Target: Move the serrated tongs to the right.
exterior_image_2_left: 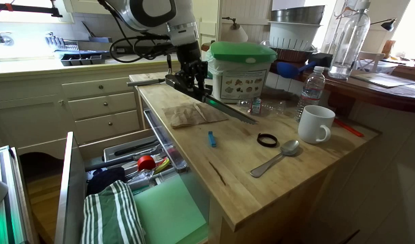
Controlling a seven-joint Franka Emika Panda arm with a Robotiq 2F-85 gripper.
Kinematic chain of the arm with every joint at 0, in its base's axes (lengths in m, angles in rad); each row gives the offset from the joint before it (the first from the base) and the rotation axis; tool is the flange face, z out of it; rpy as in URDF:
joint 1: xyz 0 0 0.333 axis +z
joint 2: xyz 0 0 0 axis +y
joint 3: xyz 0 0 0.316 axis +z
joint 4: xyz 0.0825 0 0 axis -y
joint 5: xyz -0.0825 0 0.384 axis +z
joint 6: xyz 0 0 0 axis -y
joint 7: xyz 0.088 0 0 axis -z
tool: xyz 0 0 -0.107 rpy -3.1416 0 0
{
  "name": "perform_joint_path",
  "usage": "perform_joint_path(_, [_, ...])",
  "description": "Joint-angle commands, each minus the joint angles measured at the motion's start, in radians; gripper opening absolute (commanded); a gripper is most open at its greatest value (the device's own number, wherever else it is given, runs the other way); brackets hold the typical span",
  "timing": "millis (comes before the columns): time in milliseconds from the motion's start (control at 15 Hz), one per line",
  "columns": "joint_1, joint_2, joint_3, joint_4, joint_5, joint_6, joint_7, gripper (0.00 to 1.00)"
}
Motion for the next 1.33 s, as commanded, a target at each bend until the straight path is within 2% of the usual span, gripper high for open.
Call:
perform_joint_path(0, [0.014,-0.023,0.022,-0.033,-0.007,0.023,-0.036,0.15])
perform_joint_path(67, [0.018,-0.02,0.025,-0.033,-0.014,0.024,-0.036,0.25])
perform_joint_path(133, [0.02,-0.021,0.029,-0.031,-0.013,0.012,-0.041,0.65])
perform_joint_path(200, [0.022,-0.018,0.03,-0.03,-0.01,0.008,-0.041,0.66])
perform_joint_path(267, [0.024,-0.022,0.028,-0.024,-0.016,-0.014,-0.035,0.7])
perform_joint_path(467, [0.02,-0.064,0.019,-0.012,-0.012,-0.051,-0.019,0.95])
perform_joint_path(533, [0.016,-0.083,0.015,-0.008,-0.012,-0.059,-0.016,1.0])
perform_joint_path(733, [-0.001,-0.146,-0.001,0.026,-0.063,-0.156,0.014,1.0])
perform_joint_path(800, [-0.01,-0.164,0.004,0.033,-0.049,-0.178,-0.002,1.0])
perform_joint_path(867, [-0.021,-0.196,0.013,0.03,0.011,-0.217,-0.063,1.0])
perform_joint_path(1000, [-0.032,-0.263,0.02,0.032,0.025,-0.323,-0.132,1.0])
perform_joint_path(1067, [-0.037,-0.297,0.02,0.024,0.043,-0.38,-0.239,1.0])
perform_joint_path(1200, [-0.046,-0.347,0.014,0.026,0.061,-0.464,-0.368,1.0])
perform_joint_path(1267, [-0.052,-0.291,0.03,0.049,0.03,-0.403,-0.261,1.0])
